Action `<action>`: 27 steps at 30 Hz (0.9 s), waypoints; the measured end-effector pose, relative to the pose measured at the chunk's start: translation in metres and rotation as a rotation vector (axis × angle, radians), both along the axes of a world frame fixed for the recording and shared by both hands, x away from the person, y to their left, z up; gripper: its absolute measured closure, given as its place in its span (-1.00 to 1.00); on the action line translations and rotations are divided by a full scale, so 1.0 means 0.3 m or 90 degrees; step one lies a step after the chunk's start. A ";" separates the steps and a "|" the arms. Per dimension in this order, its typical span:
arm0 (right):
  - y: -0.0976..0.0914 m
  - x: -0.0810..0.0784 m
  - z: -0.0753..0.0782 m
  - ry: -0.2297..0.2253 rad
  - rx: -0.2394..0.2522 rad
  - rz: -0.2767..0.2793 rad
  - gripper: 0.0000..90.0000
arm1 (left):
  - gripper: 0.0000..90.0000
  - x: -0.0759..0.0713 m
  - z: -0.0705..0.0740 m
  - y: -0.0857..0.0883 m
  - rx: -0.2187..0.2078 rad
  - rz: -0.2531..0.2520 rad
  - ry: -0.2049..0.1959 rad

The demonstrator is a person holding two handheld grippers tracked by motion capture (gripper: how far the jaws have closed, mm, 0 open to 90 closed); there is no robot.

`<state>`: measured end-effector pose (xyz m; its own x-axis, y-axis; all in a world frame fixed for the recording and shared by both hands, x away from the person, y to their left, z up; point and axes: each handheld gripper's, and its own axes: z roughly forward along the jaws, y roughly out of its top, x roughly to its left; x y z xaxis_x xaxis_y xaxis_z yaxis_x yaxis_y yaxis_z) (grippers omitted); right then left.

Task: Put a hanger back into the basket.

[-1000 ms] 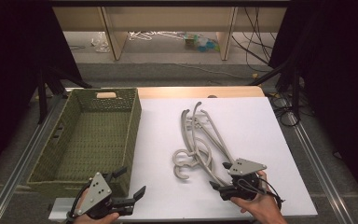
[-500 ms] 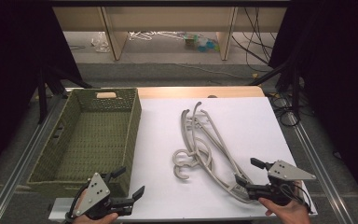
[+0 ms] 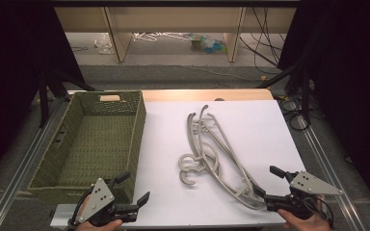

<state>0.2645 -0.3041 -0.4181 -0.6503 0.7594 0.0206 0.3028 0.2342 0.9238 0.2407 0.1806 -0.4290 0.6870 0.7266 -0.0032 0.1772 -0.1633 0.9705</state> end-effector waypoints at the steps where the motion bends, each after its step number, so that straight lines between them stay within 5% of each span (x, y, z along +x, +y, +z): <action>1: 0.001 0.001 -0.002 0.003 -0.001 0.009 -0.61 | -0.64 0.001 0.001 0.000 -0.002 0.000 -0.001; 17: 0.051 0.019 -0.008 0.010 -0.009 0.032 -0.61 | -0.64 0.002 -0.003 -0.003 -0.004 0.004 0.005; 21: 0.116 0.051 -0.009 0.007 -0.039 0.066 -0.61 | -0.64 0.004 -0.004 -0.005 0.003 -0.001 0.001; 26: 0.178 0.083 -0.031 0.043 -0.079 0.088 -0.59 | -0.64 0.004 -0.004 -0.005 0.004 -0.002 0.000; 27: 0.211 0.101 -0.042 0.054 -0.105 0.097 -0.57 | -0.64 0.004 -0.004 -0.004 -0.001 0.001 0.003</action>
